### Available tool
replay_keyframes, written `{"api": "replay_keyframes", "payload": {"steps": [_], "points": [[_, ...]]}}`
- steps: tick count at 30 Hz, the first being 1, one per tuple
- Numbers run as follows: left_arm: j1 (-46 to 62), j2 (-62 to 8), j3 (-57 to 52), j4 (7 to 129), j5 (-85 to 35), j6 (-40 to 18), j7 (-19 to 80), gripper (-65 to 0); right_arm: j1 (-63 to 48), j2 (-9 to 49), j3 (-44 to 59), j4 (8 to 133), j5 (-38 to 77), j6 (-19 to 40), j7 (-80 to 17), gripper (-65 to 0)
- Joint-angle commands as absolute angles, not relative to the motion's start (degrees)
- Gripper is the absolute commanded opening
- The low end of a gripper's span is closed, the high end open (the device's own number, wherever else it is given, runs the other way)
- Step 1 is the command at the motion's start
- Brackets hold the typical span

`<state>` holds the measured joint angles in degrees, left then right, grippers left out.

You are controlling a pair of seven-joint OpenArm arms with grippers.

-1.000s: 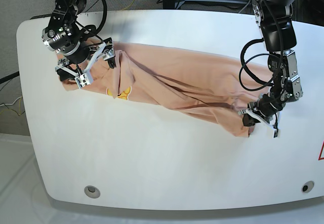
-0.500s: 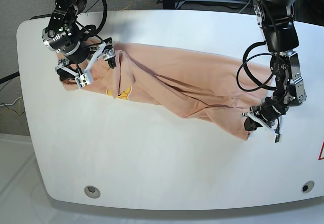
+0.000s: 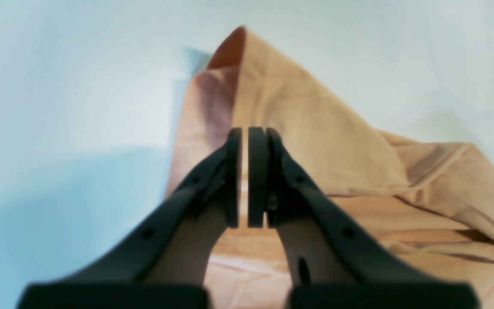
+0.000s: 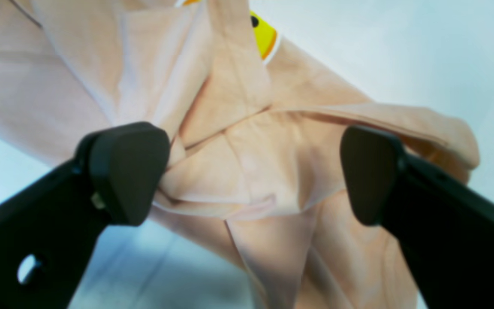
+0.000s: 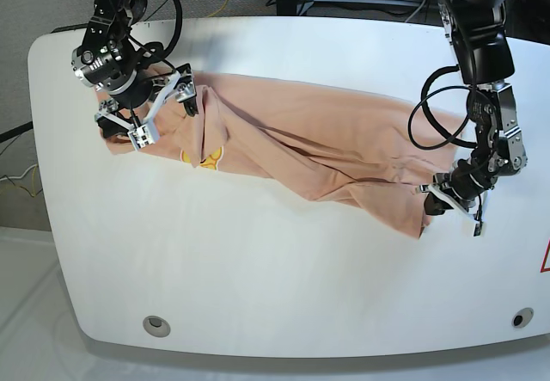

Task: Fold the T-shirt properly
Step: 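Close the left gripper on the shirt's folded edge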

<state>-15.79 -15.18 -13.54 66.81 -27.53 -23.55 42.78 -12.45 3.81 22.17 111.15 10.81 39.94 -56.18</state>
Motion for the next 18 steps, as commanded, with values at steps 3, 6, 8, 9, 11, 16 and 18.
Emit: {"api": "replay_keyframes", "payload": {"steps": [3,6,8,9,11,16,18], "points": [[-17.3,-15.7,-13.8,67.6,-28.5,-23.8,41.5,-54.1,-12.0,4.2,22.4,112.0,11.8,40.0,-55.3,0.0],[-17.3,-15.5,-13.8,67.6,-28.5,-23.8,41.5,-38.9,-12.0,4.2,22.4,112.0,11.8,40.0,-55.3,0.0],[-17.2,-15.3,-13.8,67.6,-28.5,-23.7,41.5,-27.5,-12.0,4.2,22.4,112.0,11.8,40.0,-55.3,0.0],[-17.2,-15.3,-13.8,67.6,-28.5,-23.7,41.5,-24.3,-12.0,4.2,22.4,112.0,11.8,40.0,-55.3,0.0],[-17.2,-14.4,-13.8,67.6,-28.5,-23.7,41.5,-20.1,-12.2,4.2,22.4,112.0,11.8,40.0,-55.3,0.0],[-17.4,-13.8,-13.5,67.6,-28.5,-23.7,39.3,-24.9,-12.9,4.4,22.3,112.1,11.8,40.0,-55.3,0.0],[-17.4,-13.8,-12.5,67.2,-28.4,-23.7,38.1,-24.9,-13.0,4.4,22.3,112.1,11.8,40.0,-55.3,0.0]]}}
